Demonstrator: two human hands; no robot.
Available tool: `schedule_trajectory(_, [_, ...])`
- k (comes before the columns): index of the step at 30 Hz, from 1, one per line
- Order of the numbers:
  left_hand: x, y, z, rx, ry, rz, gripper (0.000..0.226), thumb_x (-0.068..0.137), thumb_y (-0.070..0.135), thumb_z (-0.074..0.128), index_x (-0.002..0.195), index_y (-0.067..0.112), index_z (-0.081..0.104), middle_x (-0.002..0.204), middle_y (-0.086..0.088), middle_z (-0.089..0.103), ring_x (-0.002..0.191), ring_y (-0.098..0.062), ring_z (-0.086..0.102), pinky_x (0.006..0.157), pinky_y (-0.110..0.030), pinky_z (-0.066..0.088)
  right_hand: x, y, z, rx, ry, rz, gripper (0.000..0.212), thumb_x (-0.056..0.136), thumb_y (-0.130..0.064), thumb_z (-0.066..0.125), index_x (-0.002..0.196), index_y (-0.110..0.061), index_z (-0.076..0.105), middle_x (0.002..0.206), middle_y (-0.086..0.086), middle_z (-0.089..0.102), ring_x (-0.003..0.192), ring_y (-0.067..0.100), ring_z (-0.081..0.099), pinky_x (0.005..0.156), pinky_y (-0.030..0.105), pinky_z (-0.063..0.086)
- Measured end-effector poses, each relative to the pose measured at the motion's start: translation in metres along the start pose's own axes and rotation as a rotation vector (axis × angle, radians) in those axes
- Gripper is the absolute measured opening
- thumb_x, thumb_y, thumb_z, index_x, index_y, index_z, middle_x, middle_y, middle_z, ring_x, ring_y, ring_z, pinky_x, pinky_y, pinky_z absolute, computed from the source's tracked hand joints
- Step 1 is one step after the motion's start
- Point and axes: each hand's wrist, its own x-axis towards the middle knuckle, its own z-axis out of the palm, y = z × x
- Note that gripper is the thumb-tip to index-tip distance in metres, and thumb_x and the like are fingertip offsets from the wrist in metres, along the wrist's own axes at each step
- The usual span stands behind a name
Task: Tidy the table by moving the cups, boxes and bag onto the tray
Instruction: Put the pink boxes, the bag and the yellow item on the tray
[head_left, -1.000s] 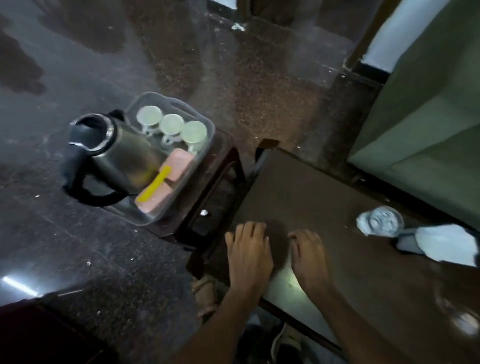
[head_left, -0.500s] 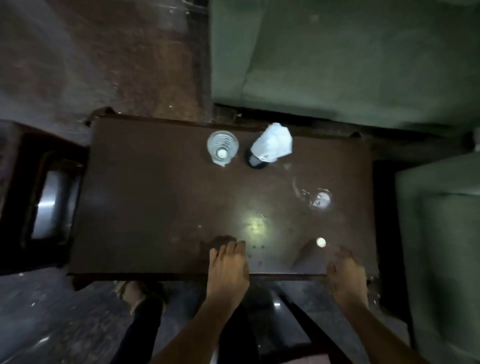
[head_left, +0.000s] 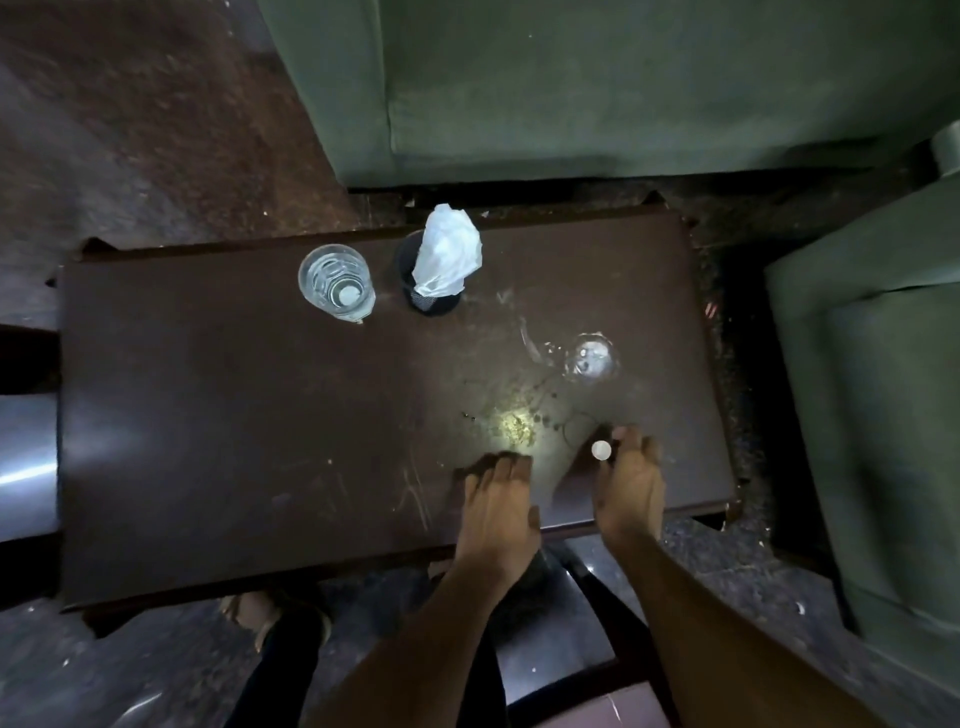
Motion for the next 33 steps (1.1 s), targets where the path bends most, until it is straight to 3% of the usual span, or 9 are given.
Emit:
schedule_trajectory(4, [0.041, 0.04, 0.015, -0.308, -0.039, -0.044, 0.06, 0.092, 0.003, 0.061, 0.148, 0.019, 0.046, 0.143, -0.006, 0.052, 0.13, -0.03, 0.053, 0.107, -0.041, 0.044, 0.015, 0.012, 0.002, 0.03, -0.019, 0.002, 0.038, 0.088, 0.009, 0.067, 0.121, -0.003, 0.055, 0.123, 0.022, 0.053, 0.101, 0.043, 0.061, 0.084, 0.046, 0.049])
schedule_trajectory(7, [0.064, 0.062, 0.024, -0.458, -0.074, -0.109, 0.053, 0.09, -0.003, 0.059, 0.14, 0.013, 0.055, 0.135, -0.012, 0.056, 0.12, -0.031, 0.059, 0.091, -0.031, 0.046, 0.025, 0.013, 0.004, 0.026, -0.064, 0.005, 0.034, 0.087, 0.004, 0.072, 0.118, -0.004, 0.059, 0.119, 0.019, 0.058, 0.097, 0.038, 0.063, 0.081, 0.042, 0.048])
schedule_trajectory(10, [0.075, 0.07, 0.03, -0.525, -0.076, -0.154, 0.037, 0.091, -0.003, 0.056, 0.125, 0.01, 0.064, 0.125, -0.014, 0.06, 0.112, -0.031, 0.061, 0.088, -0.032, 0.047, 0.033, 0.011, 0.006, 0.047, -0.076, 0.001, 0.023, 0.089, -0.002, 0.071, 0.11, -0.004, 0.063, 0.11, 0.018, 0.062, 0.088, 0.034, 0.062, 0.074, 0.035, 0.043])
schedule_trajectory(13, [0.072, 0.063, 0.027, -0.589, -0.073, -0.199, 0.018, 0.09, -0.003, 0.053, 0.097, 0.004, 0.068, 0.107, -0.021, 0.067, 0.102, -0.037, 0.064, 0.084, -0.043, 0.05, 0.037, 0.003, 0.007, 0.057, -0.079, 0.025, 0.016, 0.089, -0.003, 0.071, 0.105, -0.005, 0.067, 0.105, 0.017, 0.066, 0.088, 0.032, 0.064, 0.076, 0.038, 0.05])
schedule_trajectory(17, [0.055, 0.041, -0.001, -0.707, -0.02, -0.284, 0.016, 0.09, 0.003, 0.057, 0.076, 0.002, 0.064, 0.08, -0.016, 0.068, 0.082, -0.032, 0.064, 0.063, -0.029, 0.037, 0.028, -0.027, 0.012, 0.061, -0.065, 0.002, 0.005, 0.09, -0.004, 0.07, 0.094, -0.008, 0.069, 0.095, 0.014, 0.068, 0.077, 0.024, 0.059, 0.066, 0.029, 0.041])
schedule_trajectory(21, [0.042, 0.005, -0.061, -0.732, 0.158, -0.385, 0.016, 0.088, 0.004, 0.061, 0.078, 0.005, 0.072, 0.083, -0.012, 0.073, 0.08, -0.025, 0.069, 0.058, -0.024, 0.041, 0.008, -0.094, 0.022, 0.152, -0.128, -0.086, 0.006, 0.091, -0.009, 0.065, 0.094, -0.014, 0.066, 0.092, 0.01, 0.067, 0.078, 0.023, 0.061, 0.067, 0.03, 0.043])
schedule_trajectory(24, [0.028, -0.041, -0.117, -0.783, 0.336, -0.455, 0.013, 0.084, 0.008, 0.061, 0.077, 0.006, 0.073, 0.079, -0.009, 0.072, 0.075, -0.021, 0.069, 0.066, -0.037, 0.053, -0.011, -0.174, 0.032, 0.318, -0.175, -0.105, 0.009, 0.087, -0.008, 0.063, 0.082, -0.015, 0.066, 0.085, 0.012, 0.068, 0.074, 0.025, 0.062, 0.067, 0.042, 0.051])
schedule_trajectory(28, [0.002, -0.128, -0.19, -0.863, 0.616, -0.523, 0.013, 0.08, 0.008, 0.063, 0.081, 0.013, 0.075, 0.077, -0.002, 0.071, 0.075, -0.012, 0.067, 0.068, -0.035, 0.055, -0.049, -0.296, 0.053, 0.259, -0.229, -0.413, 0.012, 0.087, -0.008, 0.071, 0.088, -0.019, 0.066, 0.08, 0.003, 0.07, 0.076, 0.025, 0.067, 0.072, 0.042, 0.055])
schedule_trajectory(33, [-0.049, -0.258, -0.27, -0.839, 0.927, -0.536, 0.01, 0.08, 0.011, 0.062, 0.074, 0.017, 0.067, 0.073, 0.002, 0.066, 0.075, -0.012, 0.064, 0.068, -0.04, 0.054, -0.125, -0.455, 0.096, 0.243, -0.3, -0.708, 0.015, 0.084, 0.0, 0.069, 0.094, -0.011, 0.071, 0.091, 0.01, 0.073, 0.089, 0.03, 0.069, 0.083, 0.046, 0.054])
